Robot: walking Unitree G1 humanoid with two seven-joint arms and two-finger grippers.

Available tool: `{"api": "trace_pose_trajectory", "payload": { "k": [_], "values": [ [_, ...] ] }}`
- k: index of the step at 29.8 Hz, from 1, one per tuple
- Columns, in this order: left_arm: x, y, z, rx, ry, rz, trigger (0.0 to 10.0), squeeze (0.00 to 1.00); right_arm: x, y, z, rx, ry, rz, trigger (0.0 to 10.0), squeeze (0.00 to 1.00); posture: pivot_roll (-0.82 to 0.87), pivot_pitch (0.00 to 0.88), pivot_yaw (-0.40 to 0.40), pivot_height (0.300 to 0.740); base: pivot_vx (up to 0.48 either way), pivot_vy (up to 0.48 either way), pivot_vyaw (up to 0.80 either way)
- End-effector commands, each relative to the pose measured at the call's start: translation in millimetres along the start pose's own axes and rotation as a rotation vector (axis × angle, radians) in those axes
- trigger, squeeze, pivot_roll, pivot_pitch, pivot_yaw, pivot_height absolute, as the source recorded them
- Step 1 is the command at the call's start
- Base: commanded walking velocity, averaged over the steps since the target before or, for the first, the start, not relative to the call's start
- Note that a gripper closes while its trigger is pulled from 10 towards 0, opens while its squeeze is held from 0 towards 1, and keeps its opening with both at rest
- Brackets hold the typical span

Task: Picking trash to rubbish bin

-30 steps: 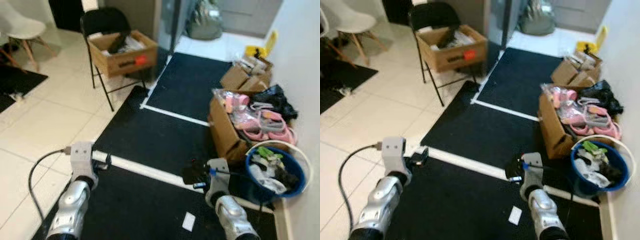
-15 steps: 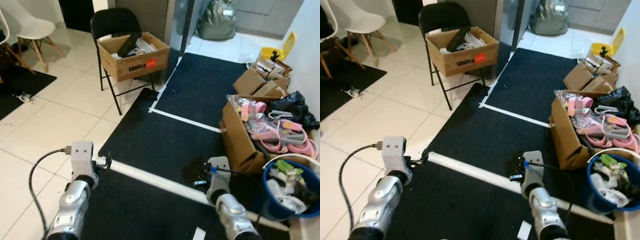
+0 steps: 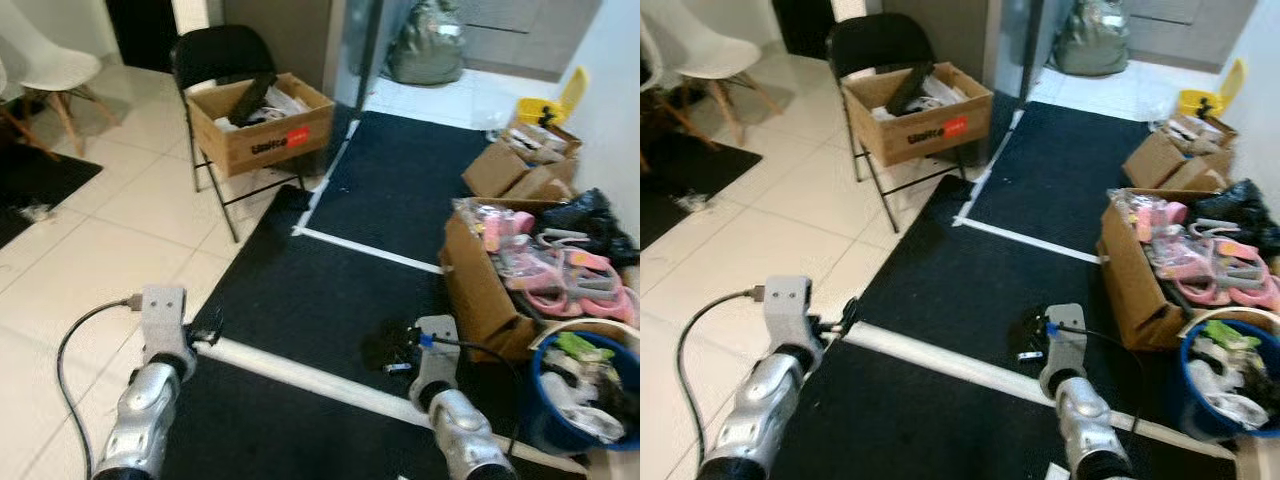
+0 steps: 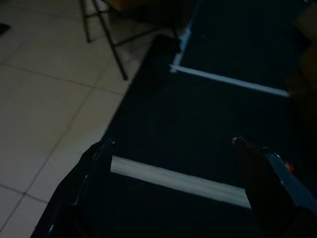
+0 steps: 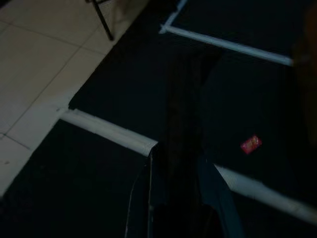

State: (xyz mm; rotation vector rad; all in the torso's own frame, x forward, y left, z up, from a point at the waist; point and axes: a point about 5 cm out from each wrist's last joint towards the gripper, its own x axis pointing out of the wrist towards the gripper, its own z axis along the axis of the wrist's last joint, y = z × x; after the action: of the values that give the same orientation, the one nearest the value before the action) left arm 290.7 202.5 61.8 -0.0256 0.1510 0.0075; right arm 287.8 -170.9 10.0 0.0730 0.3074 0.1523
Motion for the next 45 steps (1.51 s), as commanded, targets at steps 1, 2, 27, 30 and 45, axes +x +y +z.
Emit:
{"api": "trace_pose_trajectory", "payload": {
  "k": [1,2,27,30,45],
  "values": [
    [-0.9,0.9,-2.9,0.015,0.017,-0.007,10.0,0.0,-2.2,-2.7,-4.3,-0.003,0.02,-0.014,10.0,0.0,0.06,0.129,0.013,0.74,0.296,0.0,0.0],
    [-0.9,0.9,-2.9,0.015,0.017,-0.007,10.0,0.0,-2.2,-2.7,-4.3,-0.003,0.02,-0.014,10.0,0.0,0.06,0.129,0.013,0.74,0.296,0.0,0.0],
    [0.5,2.6,0.8,0.019,0.01,-0.006,10.0,0.0,-1.0,1.4,-3.7,0.012,0.006,-0.012,10.0,0.0,0.07,0.14,0.016,0.74,0.297,0.0,-0.16],
    [0.5,2.9,0.9,0.021,0.011,-0.006,10.0,0.0,-1.2,1.2,-4.4,0.013,0.01,-0.015,10.0,0.0,0.07,0.14,0.016,0.74,0.3,0.0,-0.8],
    [2.0,2.8,2.5,0.024,0.011,-0.01,10.0,0.0,-0.8,0.3,-4.1,0.01,0.011,-0.03,10.0,0.0,0.07,0.144,0.025,0.74,0.298,0.0,-0.25]
  ]
}}
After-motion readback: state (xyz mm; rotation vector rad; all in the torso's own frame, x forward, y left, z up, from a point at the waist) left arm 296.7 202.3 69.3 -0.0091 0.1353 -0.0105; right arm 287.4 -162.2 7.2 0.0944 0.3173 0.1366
